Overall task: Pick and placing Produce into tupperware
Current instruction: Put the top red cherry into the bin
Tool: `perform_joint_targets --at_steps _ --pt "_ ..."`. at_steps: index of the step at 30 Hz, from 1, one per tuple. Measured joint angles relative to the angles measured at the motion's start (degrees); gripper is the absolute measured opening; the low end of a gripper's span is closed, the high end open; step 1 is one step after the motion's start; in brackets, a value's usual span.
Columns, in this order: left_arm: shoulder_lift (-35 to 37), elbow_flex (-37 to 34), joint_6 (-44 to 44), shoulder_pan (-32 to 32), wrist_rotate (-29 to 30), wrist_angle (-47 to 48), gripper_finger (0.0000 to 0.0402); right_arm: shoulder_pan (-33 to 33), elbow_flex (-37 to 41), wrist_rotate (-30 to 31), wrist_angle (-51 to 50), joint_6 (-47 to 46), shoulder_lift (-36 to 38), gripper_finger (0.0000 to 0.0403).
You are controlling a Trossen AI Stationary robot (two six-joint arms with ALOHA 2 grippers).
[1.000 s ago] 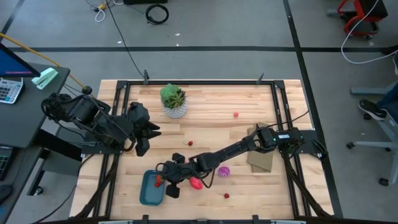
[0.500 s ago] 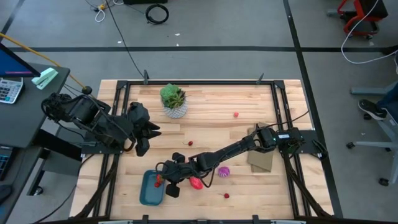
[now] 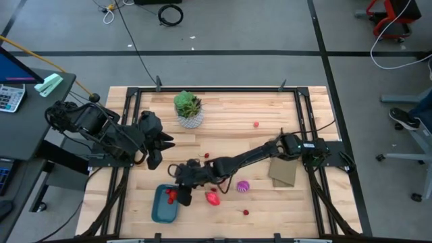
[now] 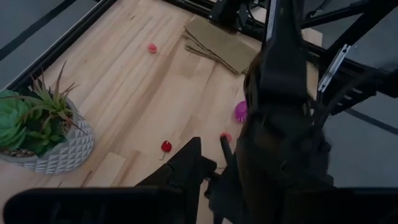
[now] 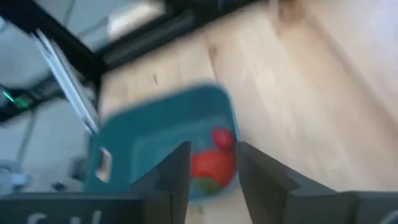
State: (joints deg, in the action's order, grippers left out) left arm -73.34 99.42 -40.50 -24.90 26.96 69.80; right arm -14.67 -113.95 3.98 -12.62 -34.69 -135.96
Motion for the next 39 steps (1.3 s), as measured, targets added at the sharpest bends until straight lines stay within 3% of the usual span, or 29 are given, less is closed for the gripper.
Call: perform_joint_targets --at_steps 5,19,30,33,39 --pt "-0.11 0.0 2.67 0.95 0.02 0.04 0.0107 1.33 -0.13 -0.46 -3.92 -0.25 5.95 0.0139" --pt "-0.02 0.0 6.67 4.07 -0.02 0.49 0.0107 3.49 -0.11 -0.36 -27.97 -2.2 21.34 0.0135" --pt "-0.04 -0.74 8.23 6.82 -0.03 3.78 0.0107 3.36 -0.11 6.5 -60.22 -14.13 28.87 0.0159" --pt "-0.07 -3.32 7.68 6.85 -2.29 2.52 0.0107 3.31 -0.04 5.3 -64.58 -16.47 28.76 0.0176" --pt "-0.15 -15.66 3.63 4.83 -4.26 -10.04 0.0107 3.27 0.15 5.81 -64.59 -17.41 26.98 0.0203"
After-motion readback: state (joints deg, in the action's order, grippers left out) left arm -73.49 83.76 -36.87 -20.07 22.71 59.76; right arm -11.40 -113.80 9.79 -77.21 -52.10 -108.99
